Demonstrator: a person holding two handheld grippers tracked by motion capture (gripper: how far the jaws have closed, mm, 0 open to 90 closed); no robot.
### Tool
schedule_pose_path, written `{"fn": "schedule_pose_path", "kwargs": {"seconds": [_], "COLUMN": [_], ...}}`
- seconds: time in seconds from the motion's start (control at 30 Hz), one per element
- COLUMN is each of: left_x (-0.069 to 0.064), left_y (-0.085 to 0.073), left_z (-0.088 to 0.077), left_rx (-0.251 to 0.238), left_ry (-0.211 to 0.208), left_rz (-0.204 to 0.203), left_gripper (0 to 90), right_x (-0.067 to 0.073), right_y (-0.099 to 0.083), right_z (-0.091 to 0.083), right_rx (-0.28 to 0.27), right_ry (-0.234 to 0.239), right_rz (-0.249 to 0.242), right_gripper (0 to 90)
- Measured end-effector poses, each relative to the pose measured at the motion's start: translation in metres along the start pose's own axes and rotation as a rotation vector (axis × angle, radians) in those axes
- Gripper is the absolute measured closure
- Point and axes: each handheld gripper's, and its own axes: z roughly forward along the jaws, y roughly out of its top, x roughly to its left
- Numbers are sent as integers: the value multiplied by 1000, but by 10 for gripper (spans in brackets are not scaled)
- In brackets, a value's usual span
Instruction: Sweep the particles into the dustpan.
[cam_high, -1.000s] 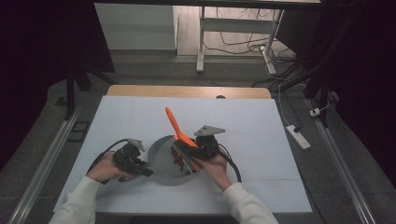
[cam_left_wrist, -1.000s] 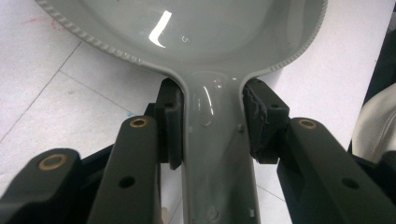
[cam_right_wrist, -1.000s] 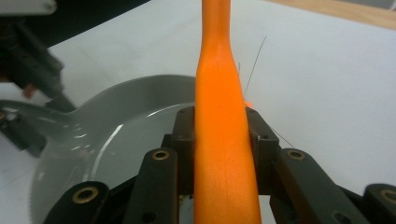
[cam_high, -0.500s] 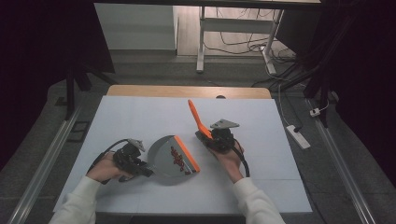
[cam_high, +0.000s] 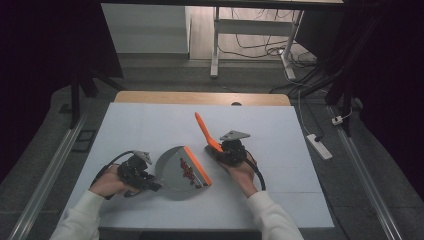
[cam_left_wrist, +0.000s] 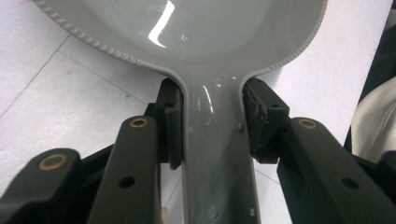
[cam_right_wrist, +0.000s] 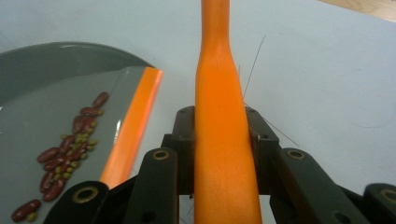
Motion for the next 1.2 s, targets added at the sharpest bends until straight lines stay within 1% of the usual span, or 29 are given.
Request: {"fn": "schedule_pose_path", "kwargs": {"seconds": [0.07, 0.1, 0.23, 0.3, 0.37, 0.47, 0.5, 0.57, 0.6, 0.63, 0.77, 0.87, 0.9, 0.97, 1.03, 1.1, 1.13, 1.2], "left_x": [0, 0, 1, 0, 0, 0, 0, 0, -1, -1, -4, -6, -6, -8, -9, -11, -11, -12], "left_y": [0, 0, 0, 0, 0, 0, 0, 0, 0, 0, -1, -3, -3, -5, -6, -7, -7, -7], "left_z": [0, 1, 1, 1, 0, 0, 0, -1, -1, -1, -2, -2, -2, -2, -2, -3, -3, -4], "left_rx": [1, 5, 5, -1, -4, -5, -5, -8, -11, -14, -33, -54, -54, -63, -77, -95, -95, -112], "left_ry": [0, 1, 0, 3, 6, 6, 8, 12, 14, 18, 35, 47, 47, 56, 65, 75, 75, 91], "left_rz": [-2, -2, -4, -2, -1, -1, 0, 0, 2, 4, 12, 10, 10, 12, 9, 7, 7, 1], "left_gripper": [614, 614, 614, 614, 614, 614, 614, 613, 613, 613, 611, 611, 611, 611, 611, 610, 609, 609], "right_x": [3, 9, 26, 37, 46, 54, 54, 58, 58, 58, 50, 39, 39, 31, 29, 22, 20, 18], "right_y": [0, 1, 2, 3, 4, 8, 8, 9, 9, 9, 10, 12, 12, 12, 12, 11, 11, 11], "right_z": [1, 3, 6, 8, 8, 6, 6, 5, 4, 4, -1, -11, -11, -17, -19, -25, -28, -29], "right_rx": [-1, 0, -3, 0, -7, -19, -19, -23, -30, -30, -52, -77, -77, -90, -94, -102, -107, -113], "right_ry": [4, 16, 64, 85, 108, 160, 160, 164, 153, 153, 136, 114, 114, 101, 98, 87, 83, 80], "right_rz": [-5, -21, -42, -71, -86, -80, -80, -99, -112, -112, -79, -55, -55, -41, -37, -28, -23, -19], "right_gripper": [700, 701, 701, 701, 700, 701, 701, 701, 700, 700, 700, 700, 700, 700, 700, 700, 700, 700]}}
